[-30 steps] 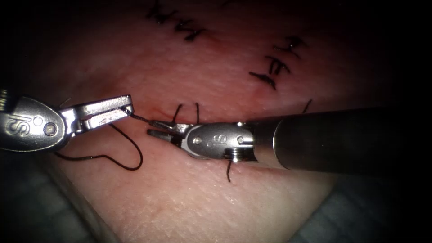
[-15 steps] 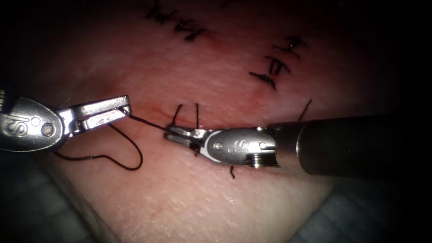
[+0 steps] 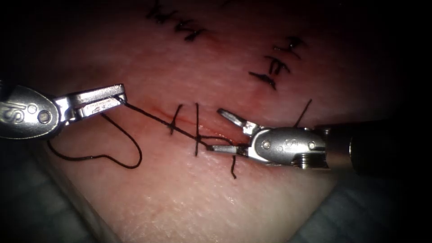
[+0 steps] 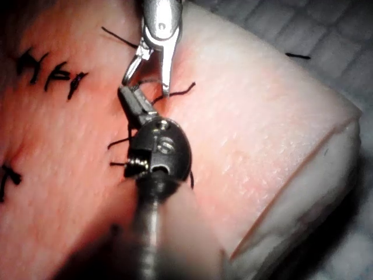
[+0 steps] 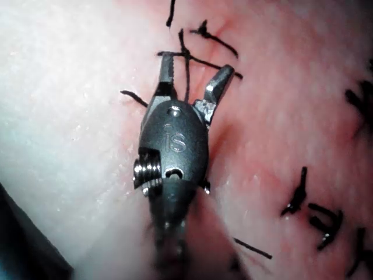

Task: Wound Closure
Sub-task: Place the cut suture onto the skin

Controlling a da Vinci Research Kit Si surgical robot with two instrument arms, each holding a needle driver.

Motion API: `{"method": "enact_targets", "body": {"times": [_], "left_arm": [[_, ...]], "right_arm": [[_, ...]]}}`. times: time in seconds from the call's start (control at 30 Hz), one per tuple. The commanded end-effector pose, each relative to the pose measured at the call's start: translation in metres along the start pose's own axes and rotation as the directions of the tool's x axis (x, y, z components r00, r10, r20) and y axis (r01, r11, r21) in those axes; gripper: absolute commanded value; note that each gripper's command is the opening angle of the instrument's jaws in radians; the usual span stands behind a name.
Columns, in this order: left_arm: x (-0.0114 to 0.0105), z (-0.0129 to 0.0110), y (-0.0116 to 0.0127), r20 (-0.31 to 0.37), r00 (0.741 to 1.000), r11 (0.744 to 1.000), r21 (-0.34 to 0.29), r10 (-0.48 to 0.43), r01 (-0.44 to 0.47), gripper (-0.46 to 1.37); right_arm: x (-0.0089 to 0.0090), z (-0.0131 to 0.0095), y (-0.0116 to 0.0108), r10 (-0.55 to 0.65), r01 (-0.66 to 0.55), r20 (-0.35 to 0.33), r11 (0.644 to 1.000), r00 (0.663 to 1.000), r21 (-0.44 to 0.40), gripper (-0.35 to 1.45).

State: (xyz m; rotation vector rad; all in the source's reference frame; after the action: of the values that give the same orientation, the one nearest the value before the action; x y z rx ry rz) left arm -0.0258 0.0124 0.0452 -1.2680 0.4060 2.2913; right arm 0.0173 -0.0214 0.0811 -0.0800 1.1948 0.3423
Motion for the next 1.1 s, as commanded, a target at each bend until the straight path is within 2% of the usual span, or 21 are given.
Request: {"method": "enact_targets", "body": {"times": [0.03, 0.17, 0.3, 0.33, 0.43, 0.6, 0.7, 0.9, 1.0, 1.03, 1.1], "left_arm": [[0.0000, 0.0006, 0.0002, 0.001, 1.000, 1.000, 0.005, -0.003, 0.003, -0.35], [0.0005, 0.0015, 0.0009, -0.002, 1.000, 1.000, 0.006, -0.004, 0.004, -0.35], [0.0011, 0.0018, 0.0027, -0.016, 1.000, 1.000, -0.011, -0.023, 0.023, -0.35], [0.0014, 0.0018, 0.0035, -0.025, 0.999, 0.999, -0.019, -0.040, 0.039, -0.35], [0.0021, 0.0019, 0.0052, -0.038, 0.997, 0.997, -0.040, -0.066, 0.065, -0.35], [0.0035, 0.0020, 0.0089, -0.051, 0.994, 0.993, -0.080, -0.096, 0.092, -0.35], [0.0043, 0.0022, 0.0110, -0.061, 0.993, 0.990, -0.102, -0.104, 0.098, -0.35], [0.0065, 0.0035, 0.0167, -0.088, 0.988, 0.983, -0.146, -0.129, 0.115, -0.35], [0.0065, 0.0045, 0.0194, -0.071, 0.988, 0.978, -0.173, -0.135, 0.121, -0.35], [0.0065, 0.0046, 0.0196, -0.069, 0.988, 0.977, -0.175, -0.139, 0.125, -0.35], [0.0057, 0.0054, 0.0213, -0.062, 0.987, 0.973, -0.187, -0.145, 0.132, -0.35]], "right_arm": [[-0.0002, -0.0009, 0.0002, 0.001, -0.001, 0.005, 1.000, 1.000, 0.007, 1.44], [-0.0011, -0.0033, 0.0010, 0.009, -0.009, 0.023, 1.000, 1.000, -0.017, 1.44], [-0.0023, -0.0064, 0.0033, 0.028, -0.025, 0.052, 0.998, 0.998, -0.054, 1.44], [-0.0027, -0.0077, 0.0044, 0.031, -0.027, 0.064, 0.997, 0.997, -0.069, 1.44], [-0.0034, -0.0097, 0.0061, 0.042, -0.034, 0.085, 0.995, 0.996, -0.095, 1.44], [-0.0046, -0.0122, 0.0083, 0.059, -0.043, 0.106, 0.989, 0.993, -0.141, 1.44], [-0.0050, -0.0128, 0.0088, 0.065, -0.047, 0.113, 0.986, 0.992, -0.161, 1.44], [-0.0055, -0.0132, 0.0091, 0.071, -0.051, 0.117, 0.985, 0.991, -0.168, 1.44], [-0.0054, -0.0132, 0.0091, 0.072, -0.052, 0.117, 0.985, 0.991, -0.167, 1.44], [-0.0054, -0.0132, 0.0091, 0.072, -0.052, 0.117, 0.985, 0.991, -0.167, 1.44], [-0.0054, -0.0132, 0.0091, 0.072, -0.052, 0.117, 0.985, 0.991, -0.167, 1.44]]}}
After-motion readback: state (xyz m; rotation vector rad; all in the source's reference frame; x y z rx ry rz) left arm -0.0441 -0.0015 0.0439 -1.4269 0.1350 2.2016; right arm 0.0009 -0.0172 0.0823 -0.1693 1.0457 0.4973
